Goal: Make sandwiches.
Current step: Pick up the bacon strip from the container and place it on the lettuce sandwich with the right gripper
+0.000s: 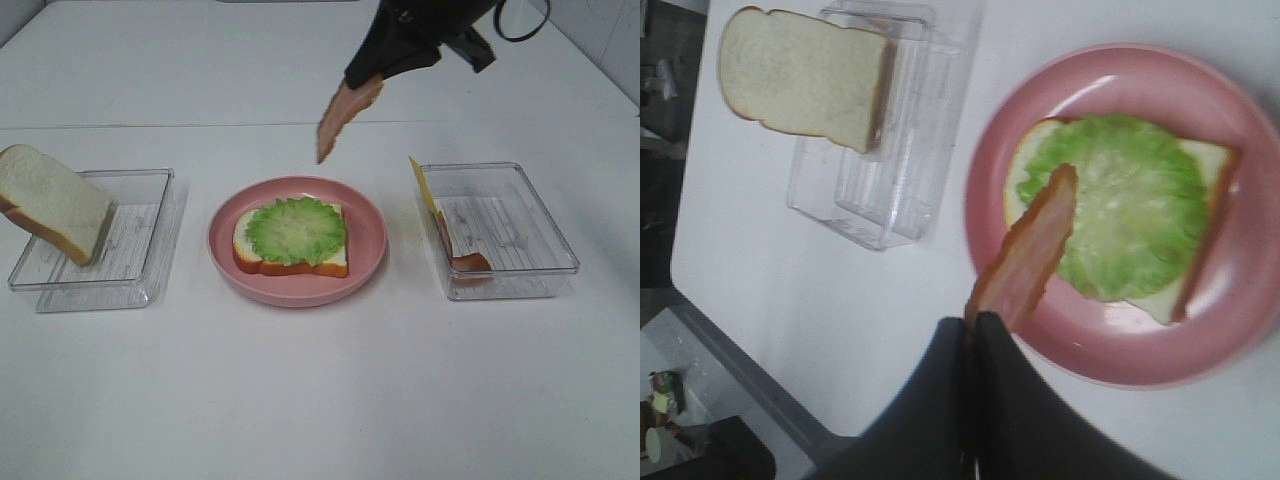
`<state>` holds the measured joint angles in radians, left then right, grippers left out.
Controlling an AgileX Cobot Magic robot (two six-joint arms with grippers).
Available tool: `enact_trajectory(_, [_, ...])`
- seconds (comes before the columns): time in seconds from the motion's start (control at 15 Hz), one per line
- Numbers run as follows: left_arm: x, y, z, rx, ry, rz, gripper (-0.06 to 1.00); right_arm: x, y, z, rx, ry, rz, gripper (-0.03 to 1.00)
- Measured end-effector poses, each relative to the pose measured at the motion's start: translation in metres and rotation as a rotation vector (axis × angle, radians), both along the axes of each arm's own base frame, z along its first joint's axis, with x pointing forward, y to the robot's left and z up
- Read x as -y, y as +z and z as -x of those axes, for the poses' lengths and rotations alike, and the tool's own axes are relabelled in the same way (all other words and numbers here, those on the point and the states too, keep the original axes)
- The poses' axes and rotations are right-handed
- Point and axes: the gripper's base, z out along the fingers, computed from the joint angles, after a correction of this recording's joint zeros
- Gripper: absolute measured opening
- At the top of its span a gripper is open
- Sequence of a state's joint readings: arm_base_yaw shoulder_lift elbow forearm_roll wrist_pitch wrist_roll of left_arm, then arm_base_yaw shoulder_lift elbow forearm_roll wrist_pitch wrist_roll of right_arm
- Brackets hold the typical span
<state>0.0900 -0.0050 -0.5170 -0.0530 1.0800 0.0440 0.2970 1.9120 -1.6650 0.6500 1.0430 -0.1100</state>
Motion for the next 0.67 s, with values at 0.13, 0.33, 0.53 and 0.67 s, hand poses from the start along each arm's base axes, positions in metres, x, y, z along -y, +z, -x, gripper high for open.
enact_trajectory(0.13, [0.0,0.0,0.0,0.0,0.0,0.0,0.99,-0.029,-0.017,0.0,-0.023,0.036,-0.045,0.02])
enact_trajectory(0.33, [0.0,0.0,0.0,0.0,0.0,0.0,0.99,-0.055,-0.054,-0.01,-0.088,0.046,-0.108,0.02])
enact_trajectory(0.53, [0.0,0.0,0.0,0.0,0.0,0.0,0.99,-0.07,-0.069,-0.022,-0.111,0.047,-0.159,0.02])
enact_trajectory(0.67, [0.0,0.0,0.0,0.0,0.0,0.0,0.99,-0.086,-0.085,-0.028,-0.137,0.062,-0.182,0.02])
